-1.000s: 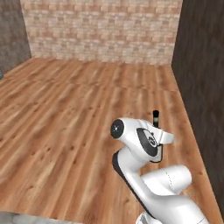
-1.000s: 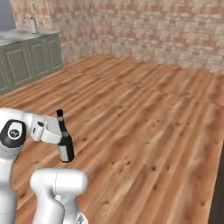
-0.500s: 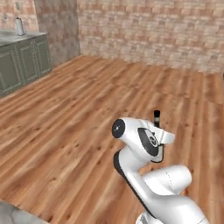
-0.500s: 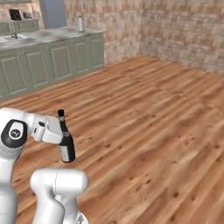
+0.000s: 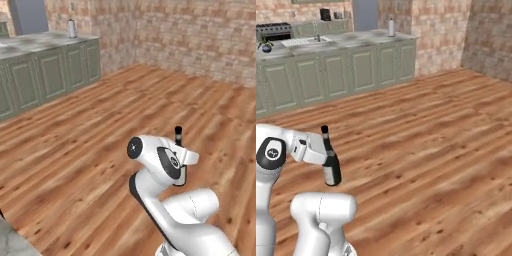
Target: There is a wine glass and glass cup on the dining counter. Place the wine bottle next to the wine glass and the juice bottle next to the glass cup.
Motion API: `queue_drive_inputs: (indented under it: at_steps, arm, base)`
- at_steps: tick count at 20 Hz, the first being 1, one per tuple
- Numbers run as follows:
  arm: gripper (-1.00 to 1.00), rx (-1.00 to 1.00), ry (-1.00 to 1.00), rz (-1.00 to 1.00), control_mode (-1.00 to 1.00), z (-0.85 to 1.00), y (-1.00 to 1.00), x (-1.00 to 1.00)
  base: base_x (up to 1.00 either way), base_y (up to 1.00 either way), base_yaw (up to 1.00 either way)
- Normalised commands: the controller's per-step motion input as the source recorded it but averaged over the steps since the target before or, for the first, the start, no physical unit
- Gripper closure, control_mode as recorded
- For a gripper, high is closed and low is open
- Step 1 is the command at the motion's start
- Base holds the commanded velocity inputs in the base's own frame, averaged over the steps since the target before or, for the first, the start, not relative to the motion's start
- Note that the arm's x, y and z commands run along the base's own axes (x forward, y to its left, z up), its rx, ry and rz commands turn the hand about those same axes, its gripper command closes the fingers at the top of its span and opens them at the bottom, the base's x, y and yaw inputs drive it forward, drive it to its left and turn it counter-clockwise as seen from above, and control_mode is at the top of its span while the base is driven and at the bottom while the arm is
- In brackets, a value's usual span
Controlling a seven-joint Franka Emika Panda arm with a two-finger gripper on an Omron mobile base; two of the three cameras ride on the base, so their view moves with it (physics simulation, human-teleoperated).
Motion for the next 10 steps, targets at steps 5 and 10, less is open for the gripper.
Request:
queue_drive_inputs:
  at_steps: [5,10]
  arm:
    - [1.00,0.00,0.00,0.00,1.00,0.00,0.00,0.00]
    - [1.00,0.00,0.00,0.00,1.00,0.00,0.00,0.00]
  base:
    - [0.60,-0.23,0.33]
    - [0.60,-0.26,0.27]
